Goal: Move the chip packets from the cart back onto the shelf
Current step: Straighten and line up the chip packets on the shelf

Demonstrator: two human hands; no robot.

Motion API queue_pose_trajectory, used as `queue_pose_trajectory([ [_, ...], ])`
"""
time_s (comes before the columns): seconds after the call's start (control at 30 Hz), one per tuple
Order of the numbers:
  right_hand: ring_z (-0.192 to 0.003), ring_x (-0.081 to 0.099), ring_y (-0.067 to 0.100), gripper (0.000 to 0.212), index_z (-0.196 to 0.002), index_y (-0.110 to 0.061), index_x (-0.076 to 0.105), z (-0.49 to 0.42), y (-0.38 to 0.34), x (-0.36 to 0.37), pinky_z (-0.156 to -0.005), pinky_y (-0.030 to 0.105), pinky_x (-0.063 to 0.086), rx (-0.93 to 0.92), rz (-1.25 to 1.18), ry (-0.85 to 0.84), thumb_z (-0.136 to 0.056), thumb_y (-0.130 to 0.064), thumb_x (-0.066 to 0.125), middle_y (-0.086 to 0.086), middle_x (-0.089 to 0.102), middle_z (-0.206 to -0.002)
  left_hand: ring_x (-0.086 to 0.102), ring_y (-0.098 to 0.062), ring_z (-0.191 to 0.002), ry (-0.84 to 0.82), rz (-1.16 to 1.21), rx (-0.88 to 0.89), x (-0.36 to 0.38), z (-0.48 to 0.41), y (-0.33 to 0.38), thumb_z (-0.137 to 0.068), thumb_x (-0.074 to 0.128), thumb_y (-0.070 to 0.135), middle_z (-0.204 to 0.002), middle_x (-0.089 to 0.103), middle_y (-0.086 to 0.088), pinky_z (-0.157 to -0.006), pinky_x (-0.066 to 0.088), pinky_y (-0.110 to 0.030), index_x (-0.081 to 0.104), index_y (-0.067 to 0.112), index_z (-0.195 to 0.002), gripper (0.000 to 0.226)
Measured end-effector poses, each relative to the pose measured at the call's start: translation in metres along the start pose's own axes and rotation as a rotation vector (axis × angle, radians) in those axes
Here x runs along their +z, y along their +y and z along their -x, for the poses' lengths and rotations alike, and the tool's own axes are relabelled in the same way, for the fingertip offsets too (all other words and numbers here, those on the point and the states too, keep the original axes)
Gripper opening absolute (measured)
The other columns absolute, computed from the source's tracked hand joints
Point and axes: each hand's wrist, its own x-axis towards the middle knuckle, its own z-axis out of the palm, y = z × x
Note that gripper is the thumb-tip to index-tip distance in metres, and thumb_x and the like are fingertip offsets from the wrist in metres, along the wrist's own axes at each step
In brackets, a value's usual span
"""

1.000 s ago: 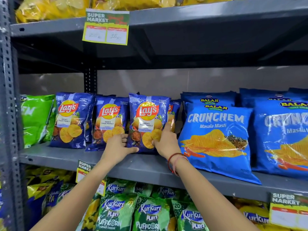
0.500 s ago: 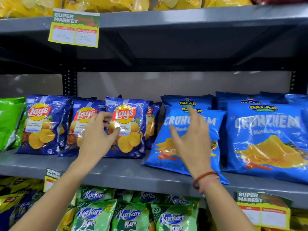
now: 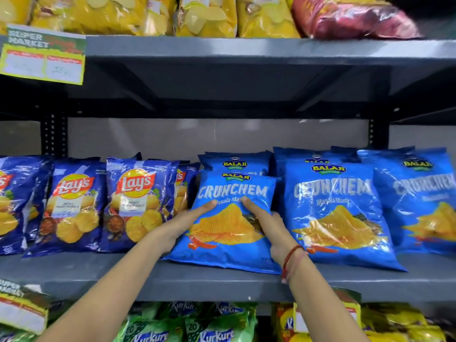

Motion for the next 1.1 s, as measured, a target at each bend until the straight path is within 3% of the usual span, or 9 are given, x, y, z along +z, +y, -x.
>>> queue_pose_trajectory([
  [0.07, -0.095, 0.071, 0.025, 0.117, -0.13, -0.013, 0.053, -0.003, -0.002, -0.003, -0.073, 0.034, 0.059, 0.065, -0.035, -0.106, -0.03, -0.064, 0.086, 0.009, 0.071, -0.113, 0.061, -0.022, -0.11, -0.047, 0.07, -0.028, -0.002, 0.002, 0.0, -0.047, 0.076, 0.068, -0.12, 0.065, -0.001, -0.1, 0.046, -0.043, 0.062, 0.029, -0.112, 0.078],
  [0.13, -0.097, 0.07, 0.026, 0.116, -0.125, -0.013, 0.058, -0.009, -0.005, -0.005, -0.084, 0.039, 0.058, 0.053, -0.017, -0.138, -0.025, -0.062, 0.087, 0.01, 0.072, -0.11, 0.072, -0.024, -0.083, -0.073, 0.147, -0.031, 0.0, 0.004, 0.0, -0.049, 0.082, 0.052, -0.095, 0.076, -0.008, -0.075, 0.059, -0.038, 0.065, 0.019, -0.109, 0.07],
  [0.23, -0.097, 0.07, 0.027, 0.111, -0.128, -0.012, 0.055, -0.015, -0.007, -0.006, -0.088, 0.044, 0.057, -0.042, -0.048, -0.13, -0.031, -0.055, 0.091, 0.01, 0.07, -0.114, 0.073, -0.027, -0.065, -0.044, 0.244, 0.034, -0.001, 0.004, 0.001, -0.023, 0.092, 0.044, -0.079, 0.077, -0.012, -0.052, 0.058, -0.035, 0.063, 0.011, -0.105, 0.093],
  [0.37, -0.096, 0.071, 0.027, 0.081, -0.125, -0.013, 0.056, -0.011, -0.016, -0.006, -0.087, 0.045, 0.058, -0.178, -0.1, -0.125, -0.055, -0.038, 0.088, 0.009, 0.072, -0.112, 0.074, -0.025, -0.071, 0.046, 0.285, 0.173, -0.003, 0.0, 0.001, -0.009, 0.091, 0.047, -0.081, 0.077, -0.007, -0.059, 0.058, -0.034, 0.064, 0.014, -0.101, 0.102],
  [0.53, -0.082, 0.069, 0.013, 0.039, -0.108, -0.014, 0.06, -0.019, -0.026, -0.007, -0.065, 0.022, 0.058, -0.294, -0.066, -0.069, -0.074, -0.021, 0.079, 0.004, 0.07, -0.109, 0.072, -0.021, -0.079, 0.1, 0.337, 0.251, 0.006, -0.005, 0.005, -0.034, 0.092, 0.035, -0.086, 0.076, 0.0, -0.066, 0.057, -0.032, 0.064, 0.019, -0.098, 0.072],
  [0.63, -0.109, 0.063, 0.025, 0.079, -0.129, -0.01, 0.049, -0.022, -0.018, -0.004, -0.094, 0.042, 0.054, -0.289, 0.012, 0.025, -0.064, -0.037, 0.084, 0.008, 0.061, -0.128, 0.071, -0.018, -0.088, 0.075, 0.315, 0.227, 0.014, -0.008, 0.0, -0.025, 0.092, 0.044, -0.095, 0.074, 0.001, -0.069, 0.057, -0.03, 0.063, 0.017, -0.108, 0.092],
  [0.8, -0.109, 0.054, 0.016, 0.069, -0.136, -0.007, 0.039, -0.017, -0.01, -0.004, -0.1, 0.026, 0.042, -0.359, 0.118, 0.14, -0.08, -0.024, 0.074, -0.003, 0.054, -0.125, 0.069, -0.003, -0.081, 0.043, 0.273, 0.284, 0.015, -0.017, -0.004, -0.018, 0.088, 0.053, -0.095, 0.071, 0.009, -0.058, 0.053, -0.015, 0.062, 0.023, -0.107, 0.098],
  [0.93, -0.134, 0.039, 0.03, 0.075, -0.146, -0.004, 0.023, -0.013, -0.01, 0.003, -0.111, 0.038, 0.033, -0.448, 0.302, 0.258, -0.088, -0.026, 0.064, 0.016, 0.041, -0.145, 0.065, -0.017, -0.1, 0.066, 0.289, 0.297, 0.016, -0.024, -0.01, -0.014, 0.088, 0.057, -0.109, 0.069, -0.001, -0.087, 0.052, -0.035, 0.058, 0.021, -0.114, 0.11],
  [1.1, -0.14, 0.024, 0.029, 0.075, -0.149, -0.004, 0.011, 0.01, -0.01, 0.005, -0.113, 0.033, 0.023, -0.624, 0.541, 0.35, -0.093, -0.025, 0.056, 0.016, 0.026, -0.151, 0.062, -0.019, -0.105, 0.232, 0.177, 0.338, 0.018, -0.014, -0.011, -0.019, 0.081, 0.069, -0.118, 0.062, -0.001, -0.091, 0.051, -0.04, 0.041, 0.017, -0.132, 0.13],
])
